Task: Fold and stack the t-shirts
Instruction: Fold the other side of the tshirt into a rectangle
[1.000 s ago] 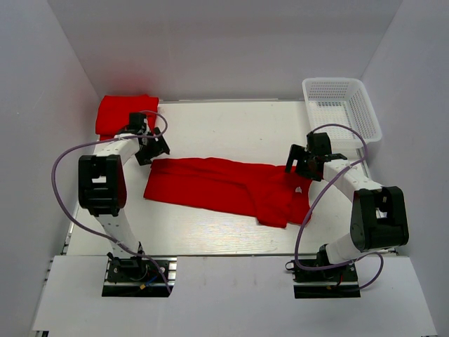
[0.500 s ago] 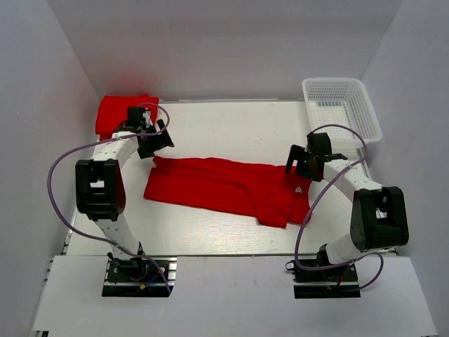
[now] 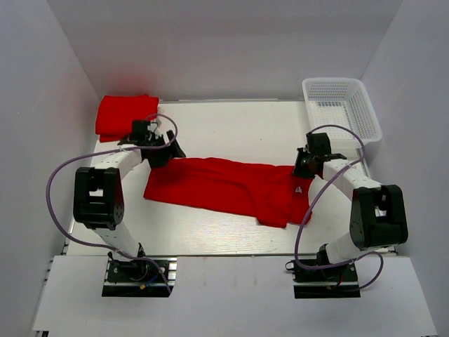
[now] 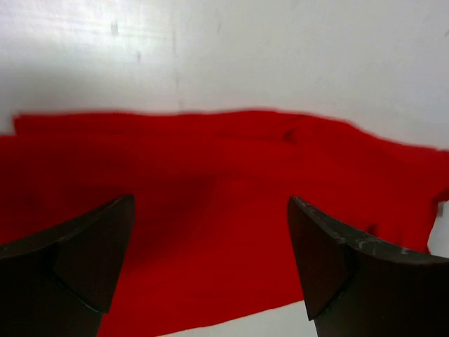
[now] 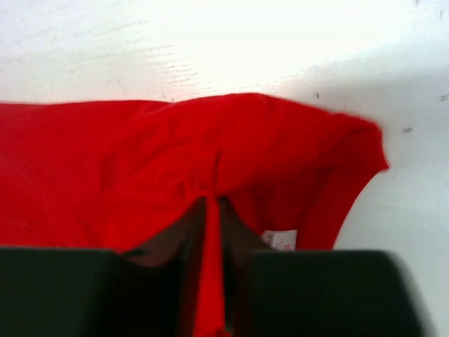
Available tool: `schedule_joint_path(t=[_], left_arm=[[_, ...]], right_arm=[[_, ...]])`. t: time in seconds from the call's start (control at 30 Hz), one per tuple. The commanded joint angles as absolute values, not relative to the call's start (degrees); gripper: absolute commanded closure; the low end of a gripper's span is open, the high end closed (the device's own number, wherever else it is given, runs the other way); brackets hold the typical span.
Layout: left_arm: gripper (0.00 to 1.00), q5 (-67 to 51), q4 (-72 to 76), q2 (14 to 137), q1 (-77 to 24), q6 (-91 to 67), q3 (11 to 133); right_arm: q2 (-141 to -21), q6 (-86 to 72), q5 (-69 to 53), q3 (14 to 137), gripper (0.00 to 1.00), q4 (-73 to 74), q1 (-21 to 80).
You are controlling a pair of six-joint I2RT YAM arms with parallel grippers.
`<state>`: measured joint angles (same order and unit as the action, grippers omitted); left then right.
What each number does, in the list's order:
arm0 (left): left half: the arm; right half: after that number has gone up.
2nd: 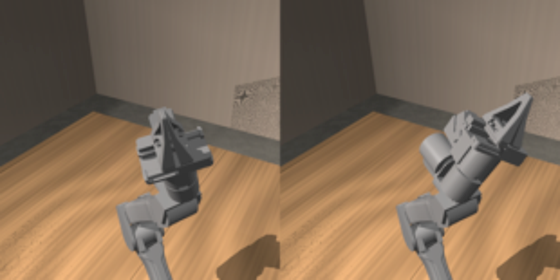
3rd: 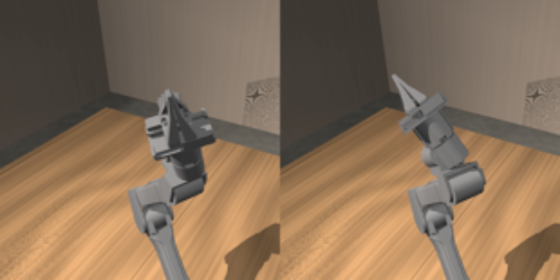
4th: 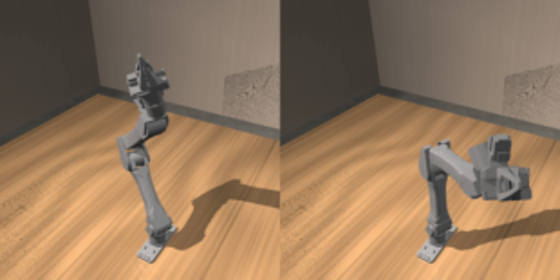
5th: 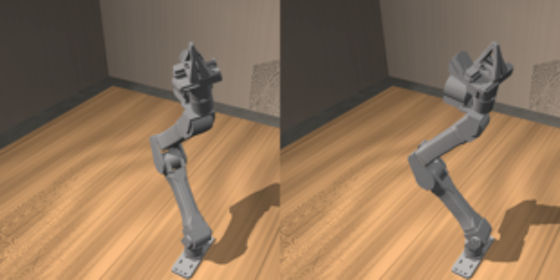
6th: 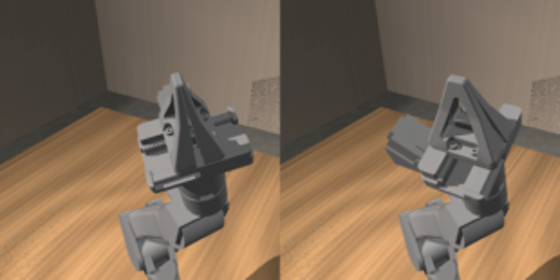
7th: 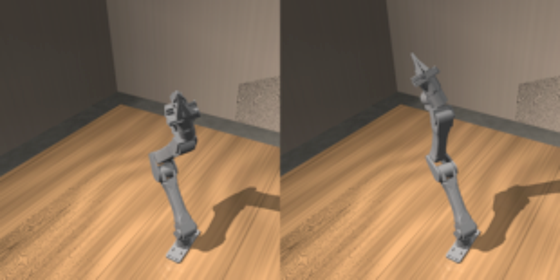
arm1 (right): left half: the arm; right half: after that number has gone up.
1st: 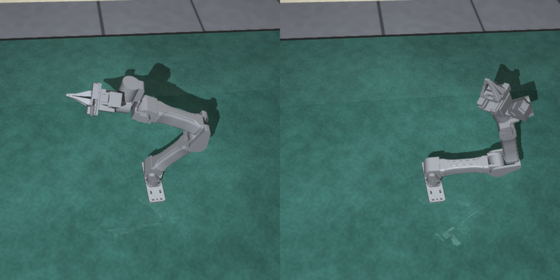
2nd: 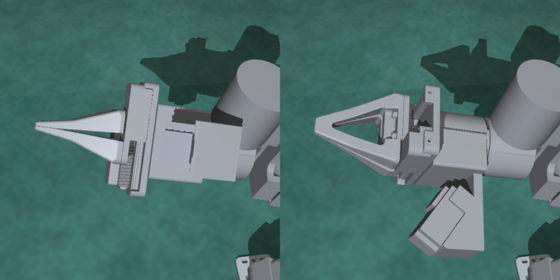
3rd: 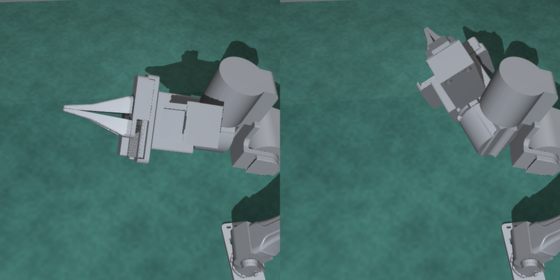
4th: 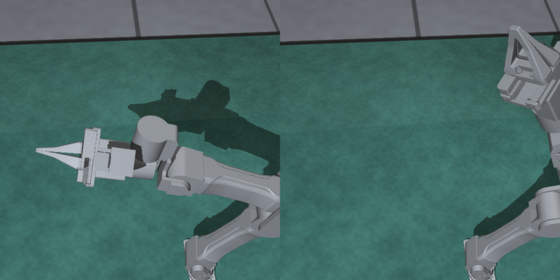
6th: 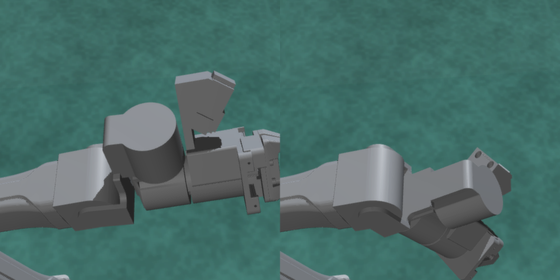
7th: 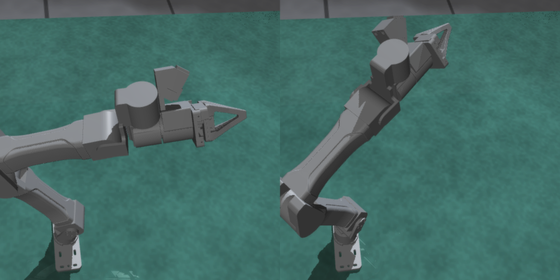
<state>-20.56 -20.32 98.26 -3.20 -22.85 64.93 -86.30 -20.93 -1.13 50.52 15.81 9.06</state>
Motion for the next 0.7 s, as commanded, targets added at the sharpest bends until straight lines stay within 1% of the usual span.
schedule_joint_path(t=[0.0,0.03,0.13,0.3,0.5,0.67], left_arm=[[0.01,-22.95,-17.06,96.15,-4.13,-25.48,59.51],[0.01,-22.42,-17.05,96.15,-4.13,-26.10,57.07],[0.01,-21.88,-14.60,96.15,-4.13,-27.33,53.27],[0.01,-17.67,-16.96,96.68,-4.13,-27.33,53.26],[0.01,-15.82,-17.57,98.61,-4.13,-27.33,53.26],[0.01,-15.82,-17.58,99.84,-4.13,-27.86,53.79]], right_arm=[[-85.87,-21.53,-0.27,50.80,0.93,13.97,9.05],[-85.61,-21.36,-0.26,50.89,1.00,14.15,8.88],[-84.12,-20.31,4.12,52.29,1.00,13.97,8.88],[-83.93,-18.37,9.05,55.72,1.00,15.82,8.27],[-85.08,-18.72,8.53,56.69,1.00,16.26,7.21],[-84.73,-17.58,3.52,57.13,1.00,18.90,6.86]])
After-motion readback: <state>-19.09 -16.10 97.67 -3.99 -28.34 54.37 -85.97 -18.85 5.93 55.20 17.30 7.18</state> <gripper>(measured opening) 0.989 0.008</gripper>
